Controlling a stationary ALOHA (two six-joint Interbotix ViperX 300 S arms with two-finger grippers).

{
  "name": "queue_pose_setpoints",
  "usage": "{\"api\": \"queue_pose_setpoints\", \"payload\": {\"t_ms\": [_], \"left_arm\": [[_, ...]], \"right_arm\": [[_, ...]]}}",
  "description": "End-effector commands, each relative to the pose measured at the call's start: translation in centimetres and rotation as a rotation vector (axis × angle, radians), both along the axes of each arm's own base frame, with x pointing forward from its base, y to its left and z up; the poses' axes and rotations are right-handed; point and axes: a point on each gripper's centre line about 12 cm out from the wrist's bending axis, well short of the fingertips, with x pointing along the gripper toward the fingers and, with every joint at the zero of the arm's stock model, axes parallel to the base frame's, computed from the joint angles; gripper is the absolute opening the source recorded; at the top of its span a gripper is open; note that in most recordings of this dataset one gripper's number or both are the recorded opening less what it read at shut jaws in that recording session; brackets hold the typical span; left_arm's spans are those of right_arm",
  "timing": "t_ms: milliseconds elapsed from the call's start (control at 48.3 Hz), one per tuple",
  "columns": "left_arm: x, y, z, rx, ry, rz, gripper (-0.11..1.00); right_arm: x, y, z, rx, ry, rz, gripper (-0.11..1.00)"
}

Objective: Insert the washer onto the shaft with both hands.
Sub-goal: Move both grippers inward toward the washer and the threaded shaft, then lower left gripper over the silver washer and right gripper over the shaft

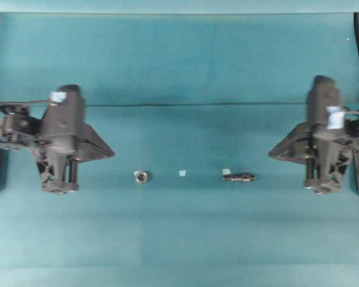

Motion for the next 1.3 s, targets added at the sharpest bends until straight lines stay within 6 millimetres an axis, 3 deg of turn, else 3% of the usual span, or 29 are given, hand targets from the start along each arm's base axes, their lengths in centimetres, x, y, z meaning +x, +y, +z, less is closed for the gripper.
{"api": "queue_pose_setpoints", "payload": {"t_ms": [0, 373, 724, 1076, 1159, 1283], "left_arm": [[1.1, -0.2, 0.6, 0.003, -0.006, -0.008, 0.02], [3.9, -0.5, -2.3, 0.013, 0.212, -0.019, 0.02], [4.6, -0.9, -3.6, 0.006, 0.261, -0.02, 0.02], [5.6, -1.1, -5.5, 0.009, 0.273, -0.027, 0.03], [5.7, -1.1, -6.0, 0.011, 0.279, -0.03, 0.13], [5.4, -1.1, -7.2, 0.012, 0.327, -0.03, 0.46]], "right_arm": [[1.2, 0.1, 0.6, -0.017, 0.003, 0.016, -0.1], [3.6, 0.2, -1.8, -0.102, 0.239, 0.131, -0.1], [5.9, 0.2, -3.8, -0.122, 0.315, 0.173, -0.1], [6.6, 0.3, -5.0, -0.121, 0.351, 0.18, -0.07], [6.5, 0.2, -5.2, -0.12, 0.356, 0.18, -0.04], [6.6, 0.3, -5.2, -0.122, 0.351, 0.182, 0.06]]}}
